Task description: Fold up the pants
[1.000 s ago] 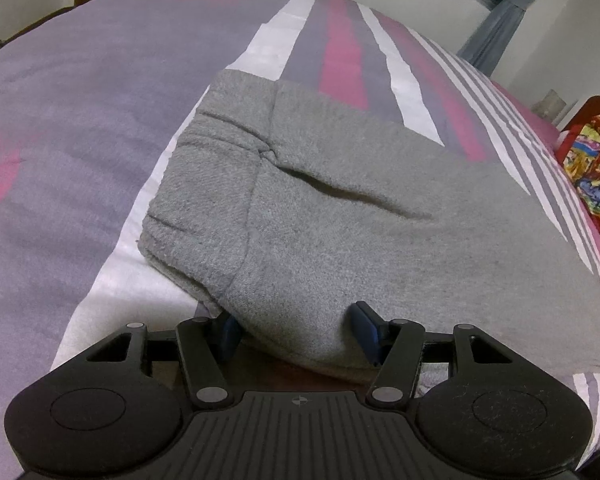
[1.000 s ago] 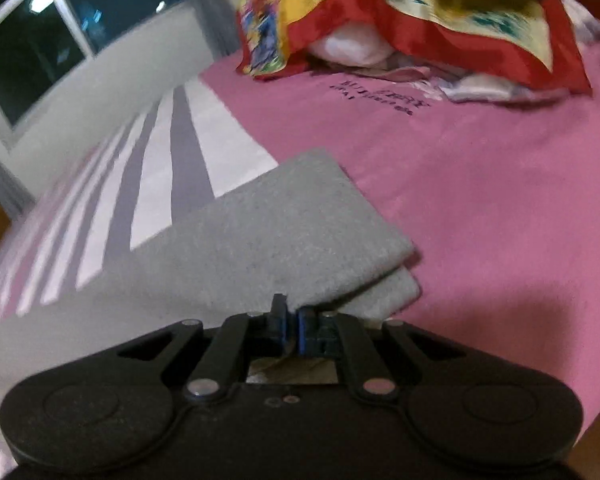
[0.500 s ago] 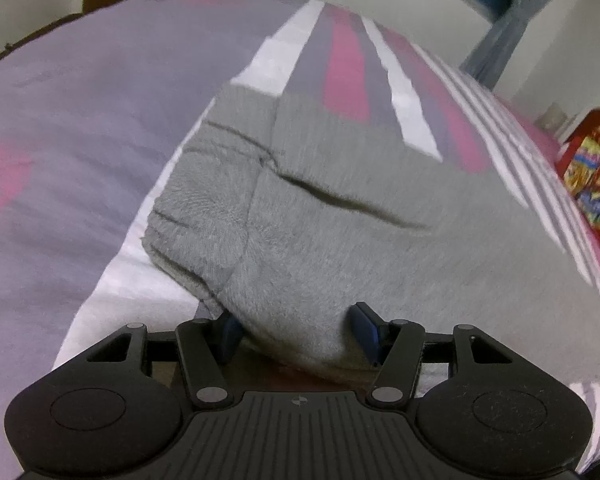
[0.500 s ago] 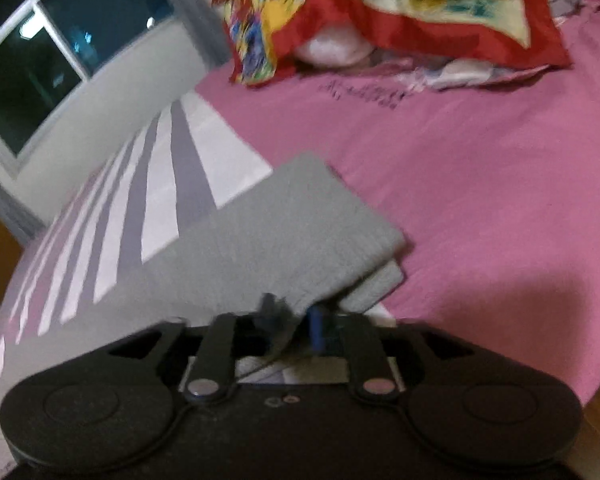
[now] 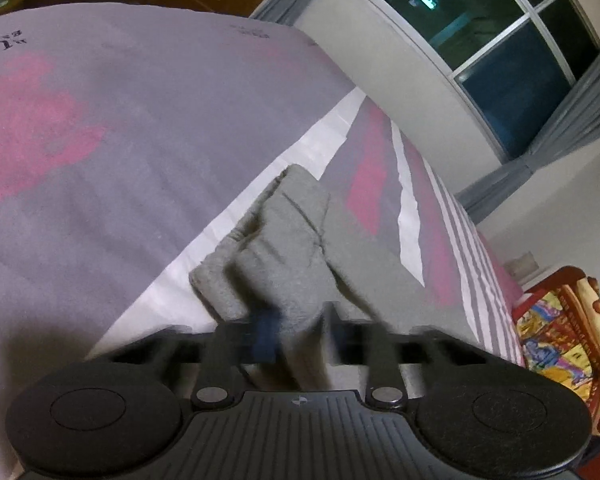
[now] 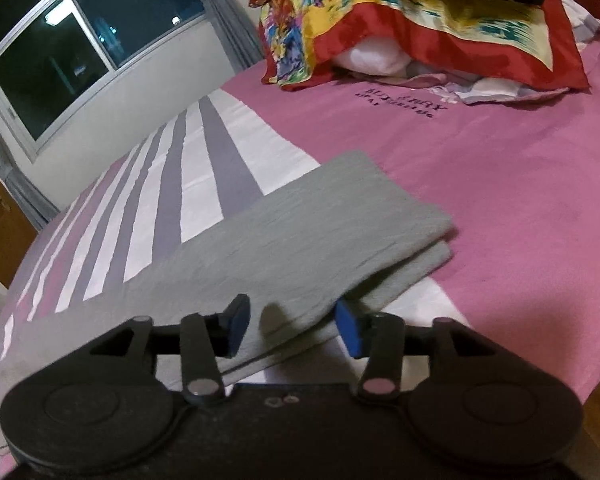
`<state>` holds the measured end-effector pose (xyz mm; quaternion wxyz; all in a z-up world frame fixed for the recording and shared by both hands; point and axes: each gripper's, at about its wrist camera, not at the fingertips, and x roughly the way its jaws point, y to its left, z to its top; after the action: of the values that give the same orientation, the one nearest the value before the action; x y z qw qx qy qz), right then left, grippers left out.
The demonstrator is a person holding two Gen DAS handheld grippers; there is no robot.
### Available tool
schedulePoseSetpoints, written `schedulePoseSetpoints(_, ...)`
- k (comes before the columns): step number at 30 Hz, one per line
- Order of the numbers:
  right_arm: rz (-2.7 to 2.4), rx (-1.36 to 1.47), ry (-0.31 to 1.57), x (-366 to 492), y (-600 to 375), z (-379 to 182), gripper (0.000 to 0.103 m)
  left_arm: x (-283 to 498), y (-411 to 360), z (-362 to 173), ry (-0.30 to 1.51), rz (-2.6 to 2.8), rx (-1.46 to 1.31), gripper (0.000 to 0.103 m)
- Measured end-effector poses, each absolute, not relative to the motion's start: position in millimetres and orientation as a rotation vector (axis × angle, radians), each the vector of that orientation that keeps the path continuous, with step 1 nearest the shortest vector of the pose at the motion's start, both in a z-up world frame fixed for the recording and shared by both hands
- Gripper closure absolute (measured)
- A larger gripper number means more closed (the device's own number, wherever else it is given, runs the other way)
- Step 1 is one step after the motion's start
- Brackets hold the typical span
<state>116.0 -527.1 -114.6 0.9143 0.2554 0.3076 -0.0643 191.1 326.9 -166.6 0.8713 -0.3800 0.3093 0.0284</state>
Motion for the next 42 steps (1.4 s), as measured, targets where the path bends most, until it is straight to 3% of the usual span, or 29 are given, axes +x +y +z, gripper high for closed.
schedulePoseSetpoints(9, -0.128, 0.501, 0.655, 123, -513, -117, 0.044, 221, 321, -175, 0.785, 0.062, -0.732, 0.078)
schedulePoseSetpoints(11, -0.131, 0.495, 0.659, 124, -511, -117, 0.043, 222, 319, -166, 0.750, 0.068, -0.714, 0.084)
schedulePoseSetpoints(15, -0.124, 0.507, 0.650, 122, -511, -114, 0.044, 212, 328, -142, 0.597, 0.069, -0.720, 0.085)
schedulePoseSetpoints(20, -0.128, 0.511, 0.656, 119, -518, -114, 0.044, 225, 325, -168, 0.753, 0.095, -0.610, 0.083)
schedulePoseSetpoints(26, -0.161, 0.648, 0.583, 102, -545, -114, 0.046, 197, 313, -151, 0.723, 0.081, -0.610, 0.065)
schedulePoseSetpoints(28, -0.174, 0.673, 0.546, 94, -553, -113, 0.057, 195, 306, -151, 0.731, 0.066, -0.583, 0.062)
schedulePoseSetpoints(30, -0.192, 0.701, 0.524, 90, -561, -115, 0.061, 198, 298, -158, 0.767, 0.053, -0.583, 0.061)
schedulePoseSetpoints(35, -0.220, 0.792, 0.541, 95, -576, -129, 0.065, 210, 288, -177, 0.833, 0.075, -0.581, 0.037)
schedulePoseSetpoints(37, -0.235, 0.817, 0.575, 99, -578, -134, 0.073, 215, 282, -178, 0.838, 0.082, -0.562, 0.034)
schedulePoseSetpoints(38, -0.243, 0.832, 0.574, 99, -578, -134, 0.073, 217, 279, -177, 0.842, 0.080, -0.546, 0.030)
schedulePoseSetpoints(42, -0.268, 0.945, 0.523, 83, -582, -136, 0.057, 222, 268, -176, 0.857, 0.064, -0.472, 0.024)
